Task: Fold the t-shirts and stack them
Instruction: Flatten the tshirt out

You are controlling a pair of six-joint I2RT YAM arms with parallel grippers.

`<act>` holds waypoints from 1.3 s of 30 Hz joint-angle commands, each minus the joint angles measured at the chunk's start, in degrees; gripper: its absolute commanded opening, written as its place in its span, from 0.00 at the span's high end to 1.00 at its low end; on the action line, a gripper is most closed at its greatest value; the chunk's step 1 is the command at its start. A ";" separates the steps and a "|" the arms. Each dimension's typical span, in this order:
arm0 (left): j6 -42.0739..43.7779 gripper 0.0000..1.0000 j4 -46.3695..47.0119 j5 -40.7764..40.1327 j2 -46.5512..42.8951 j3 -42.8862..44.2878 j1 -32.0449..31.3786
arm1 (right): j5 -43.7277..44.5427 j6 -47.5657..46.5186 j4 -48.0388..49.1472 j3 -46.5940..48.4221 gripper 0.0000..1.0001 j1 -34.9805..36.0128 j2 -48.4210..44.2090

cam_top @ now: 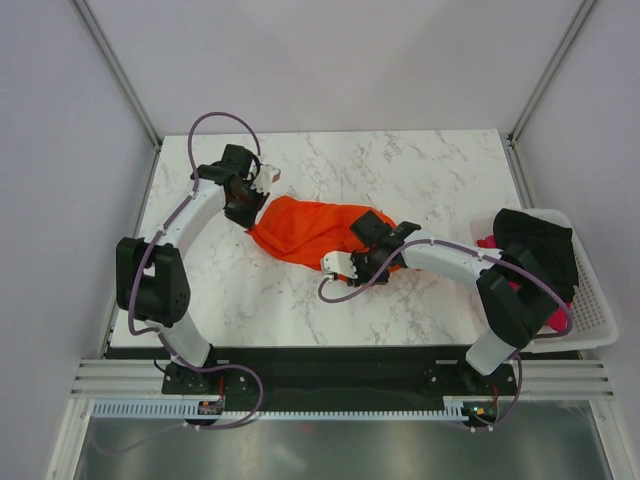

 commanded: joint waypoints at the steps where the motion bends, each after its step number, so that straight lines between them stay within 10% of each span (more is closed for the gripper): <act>1: 0.28 0.98 0.78 -0.29 0.59 1.21 0.16 | -1.23 -1.54 -0.93 1.56 0.69 0.34 0.75; 25: 0.28 0.98 0.86 -0.03 0.95 2.35 0.51 | 2.81 0.48 -0.32 0.59 0.73 2.80 1.71; 32: 0.19 0.98 0.86 -0.12 0.86 2.70 0.42 | 5.36 1.27 0.30 1.21 1.00 2.97 2.60; 39: 0.19 0.98 0.86 0.06 0.33 3.41 0.60 | 9.31 3.20 0.56 3.40 1.00 2.19 -3.01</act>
